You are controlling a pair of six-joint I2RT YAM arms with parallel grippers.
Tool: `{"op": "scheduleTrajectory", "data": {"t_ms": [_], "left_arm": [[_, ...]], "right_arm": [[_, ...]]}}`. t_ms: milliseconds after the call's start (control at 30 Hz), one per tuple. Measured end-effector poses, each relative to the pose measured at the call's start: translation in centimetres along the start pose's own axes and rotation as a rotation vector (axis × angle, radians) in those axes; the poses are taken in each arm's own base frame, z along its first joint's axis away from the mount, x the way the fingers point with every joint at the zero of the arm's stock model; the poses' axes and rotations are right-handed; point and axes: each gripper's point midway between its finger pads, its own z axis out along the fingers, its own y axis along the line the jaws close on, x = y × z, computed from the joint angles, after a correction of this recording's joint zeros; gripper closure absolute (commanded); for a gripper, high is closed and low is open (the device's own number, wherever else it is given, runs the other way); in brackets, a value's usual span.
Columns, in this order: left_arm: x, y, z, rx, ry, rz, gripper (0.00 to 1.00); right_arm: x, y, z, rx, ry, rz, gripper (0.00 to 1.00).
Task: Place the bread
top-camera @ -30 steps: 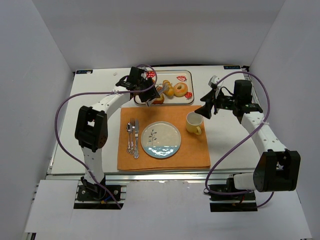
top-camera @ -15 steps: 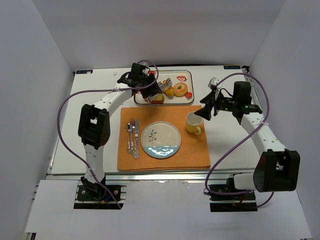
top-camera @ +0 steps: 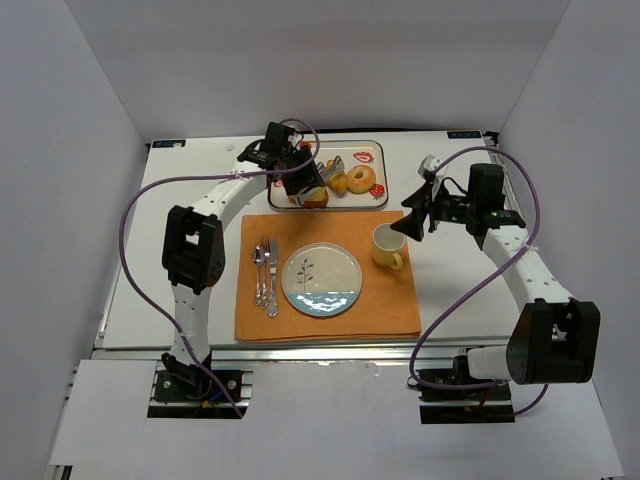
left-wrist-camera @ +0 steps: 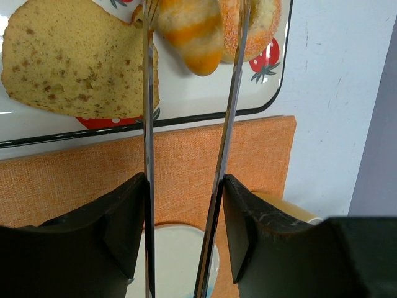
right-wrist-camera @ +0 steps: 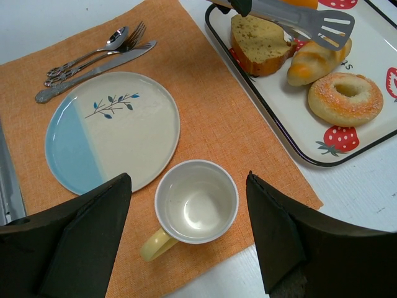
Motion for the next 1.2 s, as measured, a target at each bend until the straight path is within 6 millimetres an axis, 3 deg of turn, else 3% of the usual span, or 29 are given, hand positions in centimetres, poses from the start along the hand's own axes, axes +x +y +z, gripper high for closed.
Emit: {"op": "scheduleTrajectory", "data": {"t_ms": [533, 833, 1200], "left_arm": [[-0.3, 0.4, -0.7, -0.04, 0.001, 0.029, 0.39], [-0.7, -0.4, -1.1, -0.018, 0.002, 0.038, 0.39], [-0.3, 0.0, 0.4, -0.022, 0.04, 0.031, 0.39]], "right_arm": [[0.0, 0.1, 0.0, -0.006, -0.006, 0.002, 0.21], [0.1, 0.3, 0.1, -0.014, -0.014, 0.006, 0.21], [0.0, 0.4, 0.1, -0.016, -0.016, 0.013, 0.21]]}}
